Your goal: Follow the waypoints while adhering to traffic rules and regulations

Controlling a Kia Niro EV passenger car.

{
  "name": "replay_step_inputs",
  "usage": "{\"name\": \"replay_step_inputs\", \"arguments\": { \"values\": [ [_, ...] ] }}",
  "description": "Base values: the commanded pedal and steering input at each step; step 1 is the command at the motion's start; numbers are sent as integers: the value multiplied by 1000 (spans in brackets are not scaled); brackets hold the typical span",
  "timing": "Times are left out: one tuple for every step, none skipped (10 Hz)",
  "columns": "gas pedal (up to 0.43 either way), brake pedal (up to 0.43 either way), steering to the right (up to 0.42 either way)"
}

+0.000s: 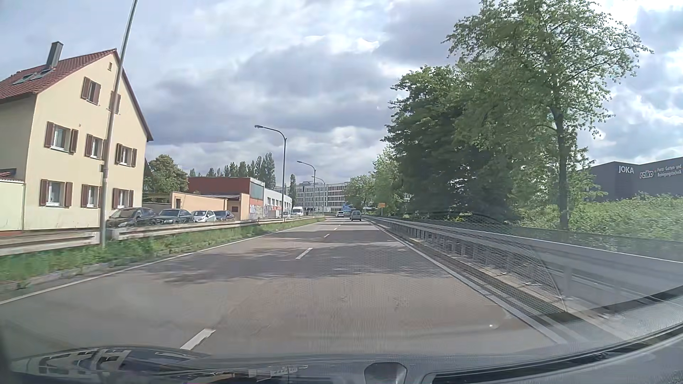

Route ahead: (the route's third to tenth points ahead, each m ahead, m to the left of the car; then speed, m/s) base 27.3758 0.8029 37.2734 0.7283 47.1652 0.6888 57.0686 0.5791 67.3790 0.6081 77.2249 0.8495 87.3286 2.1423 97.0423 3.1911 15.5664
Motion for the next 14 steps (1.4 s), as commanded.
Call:
{"name": "replay_step_inputs", "arguments": {
  "values": [
    [110,0,3],
    [110,0,3],
    [110,0,3],
    [110,0,3],
    [110,0,3],
    [110,0,4],
    [110,0,4],
    [110,0,4],
    [110,0,4],
    [98,0,4],
    [87,0,4],
    [28,0,4],
    [0,0,4],
    [0,0,4]
  ]
}}
